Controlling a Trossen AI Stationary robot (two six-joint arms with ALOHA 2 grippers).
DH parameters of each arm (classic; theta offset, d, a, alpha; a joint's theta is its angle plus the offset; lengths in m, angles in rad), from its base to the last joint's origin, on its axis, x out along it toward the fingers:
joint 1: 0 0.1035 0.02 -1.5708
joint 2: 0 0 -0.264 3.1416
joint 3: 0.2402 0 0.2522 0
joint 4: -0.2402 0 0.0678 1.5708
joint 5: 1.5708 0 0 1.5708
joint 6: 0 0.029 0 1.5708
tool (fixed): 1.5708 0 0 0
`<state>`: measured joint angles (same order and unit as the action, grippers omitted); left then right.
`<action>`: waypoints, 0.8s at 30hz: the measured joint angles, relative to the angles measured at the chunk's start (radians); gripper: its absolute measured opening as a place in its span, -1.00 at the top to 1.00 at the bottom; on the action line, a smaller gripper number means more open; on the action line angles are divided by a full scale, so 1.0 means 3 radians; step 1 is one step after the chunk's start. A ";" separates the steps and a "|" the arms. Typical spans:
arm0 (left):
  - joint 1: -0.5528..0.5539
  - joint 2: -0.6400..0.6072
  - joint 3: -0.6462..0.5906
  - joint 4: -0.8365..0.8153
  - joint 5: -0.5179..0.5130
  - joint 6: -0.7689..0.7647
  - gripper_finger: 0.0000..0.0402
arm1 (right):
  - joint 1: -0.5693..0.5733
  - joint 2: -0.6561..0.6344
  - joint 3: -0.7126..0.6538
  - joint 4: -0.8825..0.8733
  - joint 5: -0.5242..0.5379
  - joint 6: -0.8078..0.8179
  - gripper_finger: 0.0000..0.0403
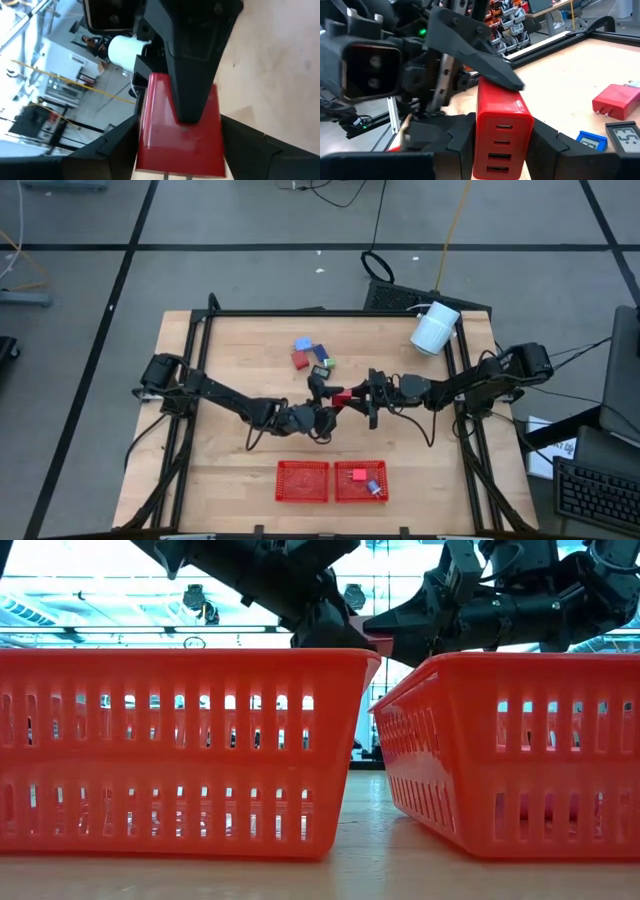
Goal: Pick & Place Office items
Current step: Put the left red charger adapter into the right red bin
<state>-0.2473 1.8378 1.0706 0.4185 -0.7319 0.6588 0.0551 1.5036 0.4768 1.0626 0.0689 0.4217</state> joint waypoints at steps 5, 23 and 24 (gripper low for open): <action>-0.0004 0.0000 0.0000 0.0002 0.0010 -0.0144 -0.29 | -0.0003 0.0000 -0.0001 -0.0004 0.0005 -0.0001 0.40; -0.0030 -0.0003 0.0003 -0.0046 0.0170 -0.0609 -0.35 | -0.0012 0.0003 -0.0006 -0.0086 0.0020 -0.0024 0.40; -0.0031 -0.0003 0.0003 -0.0051 0.0078 -0.0611 -0.35 | -0.0013 0.0003 -0.0006 -0.0079 0.0026 -0.0024 0.40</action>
<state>-0.2565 1.8370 1.0714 0.4031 -0.7085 0.4756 0.0513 1.5043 0.4751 1.0389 0.0765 0.4145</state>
